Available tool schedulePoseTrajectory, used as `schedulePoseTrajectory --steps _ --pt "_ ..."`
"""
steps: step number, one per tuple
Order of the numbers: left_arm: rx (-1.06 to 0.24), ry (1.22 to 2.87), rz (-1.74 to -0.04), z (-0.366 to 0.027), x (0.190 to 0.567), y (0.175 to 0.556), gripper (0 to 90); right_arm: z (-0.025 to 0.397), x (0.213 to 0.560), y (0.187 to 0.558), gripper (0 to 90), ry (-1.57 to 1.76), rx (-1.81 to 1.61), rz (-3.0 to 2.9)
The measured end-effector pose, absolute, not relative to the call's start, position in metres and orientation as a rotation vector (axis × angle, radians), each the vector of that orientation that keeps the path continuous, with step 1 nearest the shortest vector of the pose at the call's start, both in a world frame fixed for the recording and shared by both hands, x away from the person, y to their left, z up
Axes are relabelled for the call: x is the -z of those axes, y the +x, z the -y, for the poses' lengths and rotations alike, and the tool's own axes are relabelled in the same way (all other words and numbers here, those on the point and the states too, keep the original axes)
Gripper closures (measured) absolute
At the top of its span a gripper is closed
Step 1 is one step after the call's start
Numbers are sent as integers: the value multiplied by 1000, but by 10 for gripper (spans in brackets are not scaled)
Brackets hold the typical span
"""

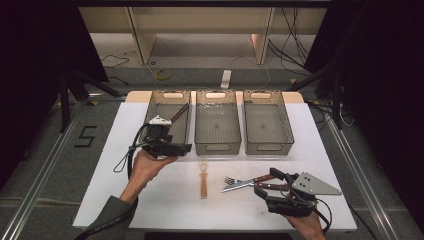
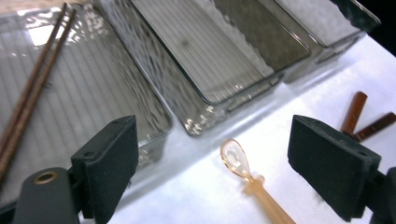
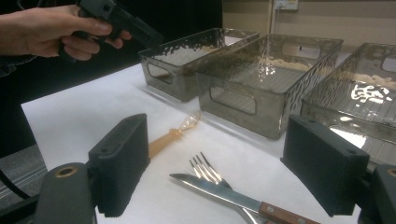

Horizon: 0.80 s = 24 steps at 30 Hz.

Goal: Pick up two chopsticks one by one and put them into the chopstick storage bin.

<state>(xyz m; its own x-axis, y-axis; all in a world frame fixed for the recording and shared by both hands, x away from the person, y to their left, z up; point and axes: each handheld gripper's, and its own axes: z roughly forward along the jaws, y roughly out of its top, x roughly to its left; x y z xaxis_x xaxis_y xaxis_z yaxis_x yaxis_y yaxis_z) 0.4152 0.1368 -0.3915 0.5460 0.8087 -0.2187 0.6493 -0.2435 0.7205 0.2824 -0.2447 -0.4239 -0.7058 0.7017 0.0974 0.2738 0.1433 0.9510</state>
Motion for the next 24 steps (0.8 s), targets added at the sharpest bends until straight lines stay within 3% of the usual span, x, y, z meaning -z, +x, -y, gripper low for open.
schedulePoseTrajectory --steps 24 --pt "-271 2046 -1151 -114 406 382 158 248 424 284 229 941 -1585 -2056"
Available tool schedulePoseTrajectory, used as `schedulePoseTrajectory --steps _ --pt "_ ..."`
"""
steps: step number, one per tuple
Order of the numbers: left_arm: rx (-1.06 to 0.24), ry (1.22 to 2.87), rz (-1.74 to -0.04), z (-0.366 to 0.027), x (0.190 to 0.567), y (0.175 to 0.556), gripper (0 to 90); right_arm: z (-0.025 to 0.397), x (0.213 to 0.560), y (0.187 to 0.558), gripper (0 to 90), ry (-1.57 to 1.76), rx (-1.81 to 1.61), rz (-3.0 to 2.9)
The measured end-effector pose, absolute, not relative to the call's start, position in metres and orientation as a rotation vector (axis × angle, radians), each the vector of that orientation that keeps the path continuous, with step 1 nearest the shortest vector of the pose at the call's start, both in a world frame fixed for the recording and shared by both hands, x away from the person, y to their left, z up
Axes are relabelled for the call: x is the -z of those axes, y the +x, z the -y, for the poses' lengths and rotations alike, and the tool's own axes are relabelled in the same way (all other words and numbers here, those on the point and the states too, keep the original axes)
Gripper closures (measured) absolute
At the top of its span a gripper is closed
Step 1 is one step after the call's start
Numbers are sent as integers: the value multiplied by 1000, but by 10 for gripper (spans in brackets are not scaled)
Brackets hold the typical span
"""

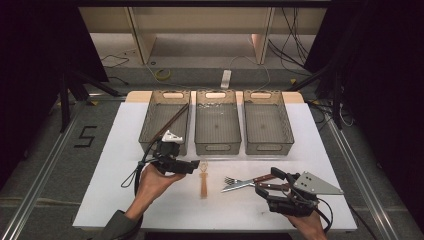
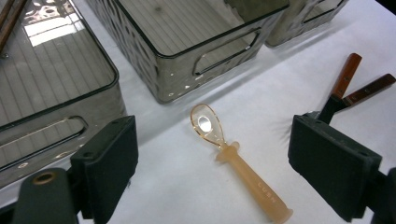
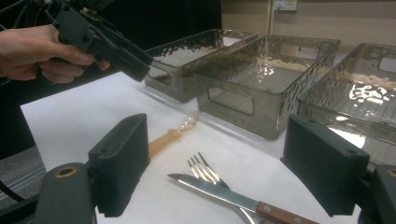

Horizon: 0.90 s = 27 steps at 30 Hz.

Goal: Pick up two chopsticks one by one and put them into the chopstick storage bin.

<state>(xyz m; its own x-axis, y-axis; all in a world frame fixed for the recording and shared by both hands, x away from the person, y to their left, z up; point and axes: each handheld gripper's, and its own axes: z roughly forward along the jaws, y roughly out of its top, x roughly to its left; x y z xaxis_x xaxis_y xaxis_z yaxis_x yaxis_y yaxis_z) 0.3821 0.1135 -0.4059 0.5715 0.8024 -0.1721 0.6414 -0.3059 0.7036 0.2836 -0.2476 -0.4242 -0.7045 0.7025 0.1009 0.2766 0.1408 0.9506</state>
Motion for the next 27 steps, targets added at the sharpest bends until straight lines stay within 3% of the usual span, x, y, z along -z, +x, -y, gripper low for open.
schedulePoseTrajectory --steps 27 --pt "-217 2142 -1123 -84 428 364 160 250 426 285 229 952 -1574 -2046"
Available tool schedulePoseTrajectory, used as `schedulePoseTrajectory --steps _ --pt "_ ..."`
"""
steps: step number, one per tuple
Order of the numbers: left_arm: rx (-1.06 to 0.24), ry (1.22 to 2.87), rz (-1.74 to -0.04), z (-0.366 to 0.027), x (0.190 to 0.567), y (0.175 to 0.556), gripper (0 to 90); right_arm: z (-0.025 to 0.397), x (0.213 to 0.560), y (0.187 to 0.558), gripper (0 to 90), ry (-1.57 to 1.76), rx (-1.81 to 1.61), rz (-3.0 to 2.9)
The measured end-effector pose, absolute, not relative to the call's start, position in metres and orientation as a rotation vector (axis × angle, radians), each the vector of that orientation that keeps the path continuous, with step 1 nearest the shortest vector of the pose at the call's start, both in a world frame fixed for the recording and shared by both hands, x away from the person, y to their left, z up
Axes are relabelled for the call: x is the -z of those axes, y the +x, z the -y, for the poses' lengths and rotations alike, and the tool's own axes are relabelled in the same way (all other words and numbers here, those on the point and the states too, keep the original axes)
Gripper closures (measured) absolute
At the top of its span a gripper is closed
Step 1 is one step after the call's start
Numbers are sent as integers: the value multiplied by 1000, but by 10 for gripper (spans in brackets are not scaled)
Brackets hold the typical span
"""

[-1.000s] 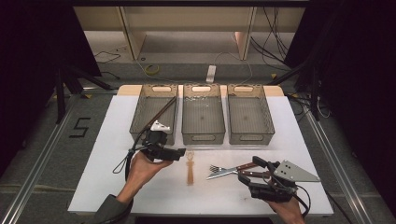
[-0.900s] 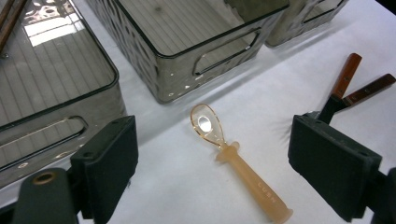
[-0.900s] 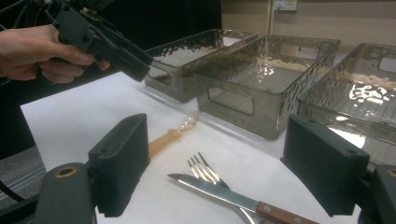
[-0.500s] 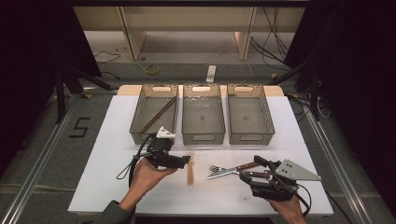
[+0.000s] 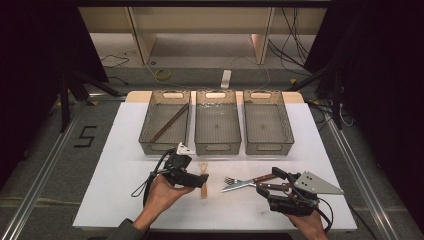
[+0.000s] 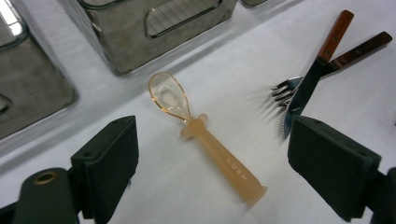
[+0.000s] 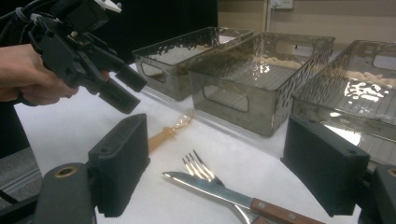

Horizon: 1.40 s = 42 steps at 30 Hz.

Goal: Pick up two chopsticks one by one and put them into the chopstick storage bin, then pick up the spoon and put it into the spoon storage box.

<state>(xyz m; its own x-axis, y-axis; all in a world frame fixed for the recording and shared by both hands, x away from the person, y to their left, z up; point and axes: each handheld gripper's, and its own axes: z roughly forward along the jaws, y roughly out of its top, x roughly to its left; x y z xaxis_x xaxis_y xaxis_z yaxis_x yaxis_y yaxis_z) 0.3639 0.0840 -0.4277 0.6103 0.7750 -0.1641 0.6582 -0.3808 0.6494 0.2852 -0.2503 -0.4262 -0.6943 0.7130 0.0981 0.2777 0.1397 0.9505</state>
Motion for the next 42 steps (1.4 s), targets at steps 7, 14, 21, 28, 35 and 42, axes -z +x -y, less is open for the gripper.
schedulePoseTrajectory --steps 7,14,21,28,35,42 --pt "-199 2185 -1113 -72 435 361 163 252 426 286 229 957 -1571 -2045" --pt "-191 2233 -1103 -61 443 359 178 252 427 287 228 959 -1575 -2044" --pt "-186 2252 -1119 -58 451 362 204 252 427 287 229 966 -1573 -2045" --pt "-178 2286 -1106 -56 456 362 261 250 426 286 229 953 -1570 -2049" --pt "-200 2309 -1110 -58 462 365 334 247 425 283 229 938 -1565 -2056" --pt "-200 2320 -1107 -56 467 371 400 246 425 284 229 943 -1558 -2061"
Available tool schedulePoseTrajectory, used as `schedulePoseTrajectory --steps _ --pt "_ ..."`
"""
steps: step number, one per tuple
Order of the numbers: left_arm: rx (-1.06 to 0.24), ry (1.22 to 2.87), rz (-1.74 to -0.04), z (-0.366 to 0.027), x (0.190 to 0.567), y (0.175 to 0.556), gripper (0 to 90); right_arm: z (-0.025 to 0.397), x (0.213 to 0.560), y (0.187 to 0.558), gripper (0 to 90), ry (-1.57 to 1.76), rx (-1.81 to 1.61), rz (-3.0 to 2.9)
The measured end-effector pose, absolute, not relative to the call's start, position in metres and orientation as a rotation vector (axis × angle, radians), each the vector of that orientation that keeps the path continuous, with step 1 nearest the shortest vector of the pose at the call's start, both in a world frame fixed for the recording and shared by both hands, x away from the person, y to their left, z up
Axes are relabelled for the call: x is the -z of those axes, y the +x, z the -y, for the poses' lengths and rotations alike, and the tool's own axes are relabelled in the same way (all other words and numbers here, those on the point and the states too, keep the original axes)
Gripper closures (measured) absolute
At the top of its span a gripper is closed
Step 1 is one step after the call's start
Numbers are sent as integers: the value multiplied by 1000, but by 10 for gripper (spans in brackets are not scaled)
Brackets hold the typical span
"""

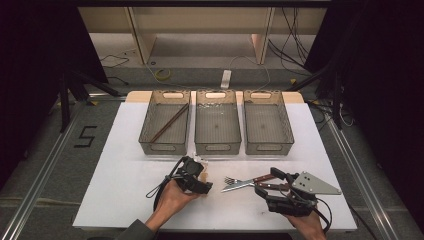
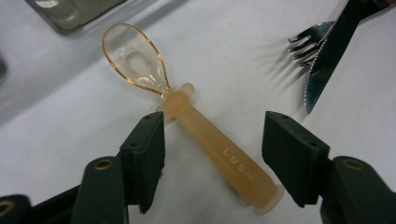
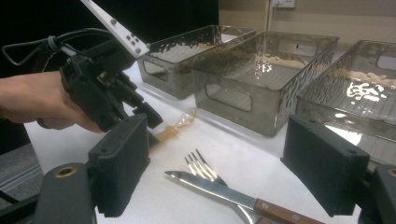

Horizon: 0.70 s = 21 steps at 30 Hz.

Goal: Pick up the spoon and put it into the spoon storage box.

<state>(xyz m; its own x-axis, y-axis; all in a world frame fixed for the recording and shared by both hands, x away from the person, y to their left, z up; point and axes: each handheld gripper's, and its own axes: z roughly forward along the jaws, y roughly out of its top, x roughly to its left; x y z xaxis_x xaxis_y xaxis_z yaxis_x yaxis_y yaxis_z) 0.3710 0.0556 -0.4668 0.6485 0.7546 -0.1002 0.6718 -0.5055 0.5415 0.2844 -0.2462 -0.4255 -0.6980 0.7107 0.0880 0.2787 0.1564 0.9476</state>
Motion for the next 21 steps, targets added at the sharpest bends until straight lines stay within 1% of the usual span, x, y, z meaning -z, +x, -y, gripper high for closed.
schedulePoseTrajectory --steps 3,6,12,21 --pt "-202 2341 -1091 -50 469 372 424 246 425 284 229 940 -1561 -2060" --pt "-241 2363 -1066 -45 469 370 457 247 425 284 229 935 -1565 -2057" --pt "-263 2379 -1063 -46 469 370 503 247 424 283 230 936 -1561 -2056" --pt "-282 2392 -1088 -47 470 369 498 247 424 283 230 935 -1560 -2054"
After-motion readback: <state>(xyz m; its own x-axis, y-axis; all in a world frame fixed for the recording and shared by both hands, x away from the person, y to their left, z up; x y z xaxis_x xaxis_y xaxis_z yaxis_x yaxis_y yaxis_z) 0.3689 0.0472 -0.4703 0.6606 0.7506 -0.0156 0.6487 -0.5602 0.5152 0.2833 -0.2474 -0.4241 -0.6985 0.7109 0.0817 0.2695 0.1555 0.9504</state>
